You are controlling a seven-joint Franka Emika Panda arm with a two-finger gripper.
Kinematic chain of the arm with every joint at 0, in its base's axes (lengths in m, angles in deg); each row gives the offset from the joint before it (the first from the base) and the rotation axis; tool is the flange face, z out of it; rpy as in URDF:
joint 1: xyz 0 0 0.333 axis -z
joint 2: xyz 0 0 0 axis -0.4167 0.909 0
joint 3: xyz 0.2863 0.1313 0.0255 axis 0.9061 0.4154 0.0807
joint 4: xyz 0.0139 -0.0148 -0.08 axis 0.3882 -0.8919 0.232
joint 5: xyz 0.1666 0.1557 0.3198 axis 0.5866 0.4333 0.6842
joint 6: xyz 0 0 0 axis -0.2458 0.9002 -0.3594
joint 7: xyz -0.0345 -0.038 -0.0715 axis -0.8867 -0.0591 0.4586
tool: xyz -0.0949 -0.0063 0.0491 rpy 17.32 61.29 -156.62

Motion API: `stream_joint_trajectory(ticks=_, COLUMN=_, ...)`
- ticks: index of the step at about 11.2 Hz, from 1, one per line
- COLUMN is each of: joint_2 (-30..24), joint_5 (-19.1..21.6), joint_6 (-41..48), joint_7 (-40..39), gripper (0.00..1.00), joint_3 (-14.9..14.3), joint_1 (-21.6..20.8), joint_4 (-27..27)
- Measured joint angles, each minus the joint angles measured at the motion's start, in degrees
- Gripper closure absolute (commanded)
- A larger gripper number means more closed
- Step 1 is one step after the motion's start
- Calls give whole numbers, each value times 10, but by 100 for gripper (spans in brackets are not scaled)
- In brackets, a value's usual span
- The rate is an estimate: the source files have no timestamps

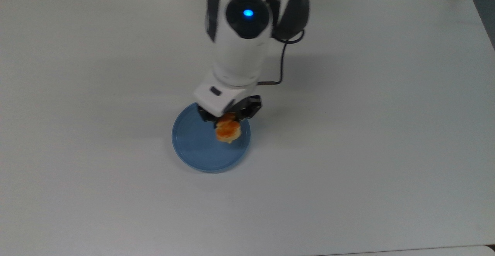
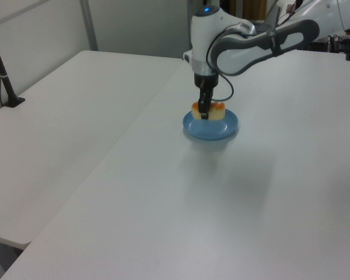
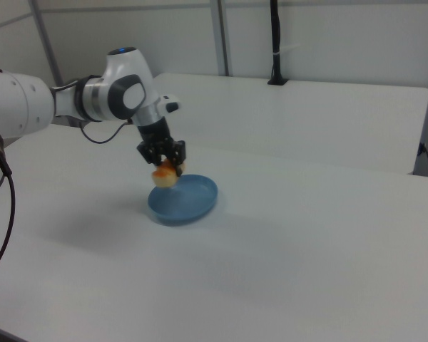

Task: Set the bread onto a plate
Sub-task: 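Carry the bread roll over the blue plate and lower it, then open the gripper to release the roll onto the plate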

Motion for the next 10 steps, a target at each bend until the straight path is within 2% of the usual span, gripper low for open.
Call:
stream_joint_trajectory(ticks=4, joint_2=20, joint_5=14, joint_6=-67, joint_7=-9, gripper=30, joint_3=-13, joint_1=23, joint_4=-9)
stream_joint_trajectory(ticks=5, joint_2=29, joint_5=14, joint_6=-76, joint_7=-9, gripper=6, joint_3=-13, joint_1=23, joint_4=-12)
stream_joint_trajectory(ticks=6, joint_2=35, joint_5=14, joint_6=-82, joint_7=-9, gripper=0, joint_3=-13, joint_1=23, joint_4=-12)
stream_joint_trajectory(ticks=10, joint_2=36, joint_5=15, joint_6=-83, joint_7=23, gripper=0, joint_3=-13, joint_1=19, joint_4=-13)
